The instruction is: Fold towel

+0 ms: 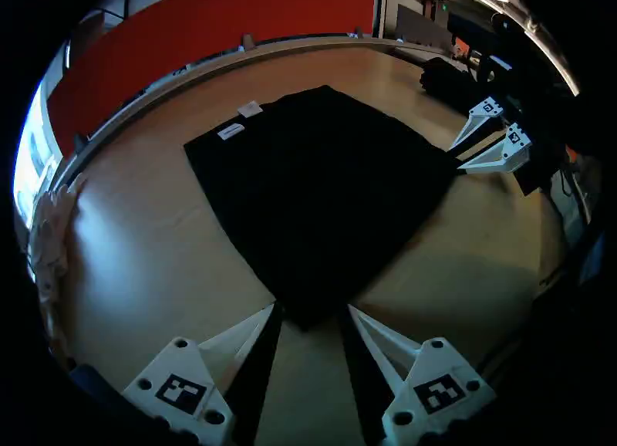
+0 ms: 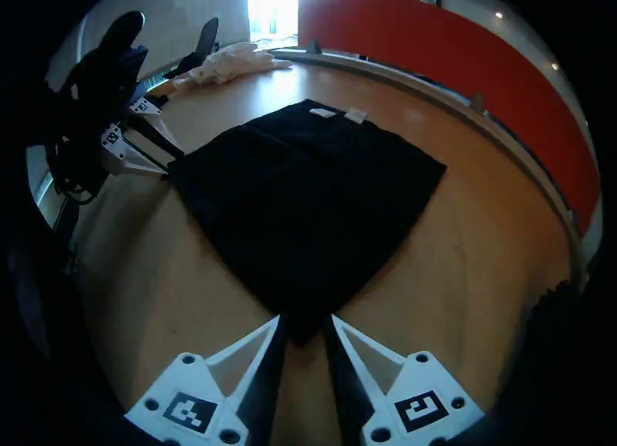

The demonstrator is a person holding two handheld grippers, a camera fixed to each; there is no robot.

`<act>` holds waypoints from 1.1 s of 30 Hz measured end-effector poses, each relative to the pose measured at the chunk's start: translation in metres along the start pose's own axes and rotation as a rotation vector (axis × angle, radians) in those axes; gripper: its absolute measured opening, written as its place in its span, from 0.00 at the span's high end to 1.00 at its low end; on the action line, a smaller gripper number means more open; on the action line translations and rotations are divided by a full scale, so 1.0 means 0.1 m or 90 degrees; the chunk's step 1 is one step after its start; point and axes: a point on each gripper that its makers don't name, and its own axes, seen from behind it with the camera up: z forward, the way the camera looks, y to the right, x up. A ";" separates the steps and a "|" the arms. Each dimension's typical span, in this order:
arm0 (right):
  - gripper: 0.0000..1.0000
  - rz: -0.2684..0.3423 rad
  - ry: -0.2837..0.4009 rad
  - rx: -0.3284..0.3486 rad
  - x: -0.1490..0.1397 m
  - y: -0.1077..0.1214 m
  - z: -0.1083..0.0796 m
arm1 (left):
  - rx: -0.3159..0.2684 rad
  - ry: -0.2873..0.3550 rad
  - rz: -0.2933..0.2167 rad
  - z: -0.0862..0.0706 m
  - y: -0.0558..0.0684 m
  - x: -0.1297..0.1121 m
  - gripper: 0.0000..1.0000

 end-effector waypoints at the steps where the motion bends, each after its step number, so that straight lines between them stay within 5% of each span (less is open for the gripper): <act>1: 0.74 0.001 0.000 0.000 0.00 0.00 0.00 | 0.000 0.000 0.000 0.00 0.00 0.00 0.60; 5: 0.79 0.003 0.000 -0.002 0.00 -0.01 0.01 | 0.003 -0.002 -0.001 0.01 0.00 0.01 0.79; 9: 0.81 0.009 0.006 -0.002 0.03 -0.02 0.03 | 0.004 -0.004 -0.007 0.01 0.01 0.01 0.85; 23: 0.82 0.020 0.027 -0.010 0.17 0.03 -0.05 | 0.004 -0.002 -0.028 -0.07 0.03 0.08 0.87; 33: 0.82 0.027 0.049 -0.015 0.36 0.03 -0.27 | 0.006 0.015 -0.052 -0.32 0.04 0.23 0.88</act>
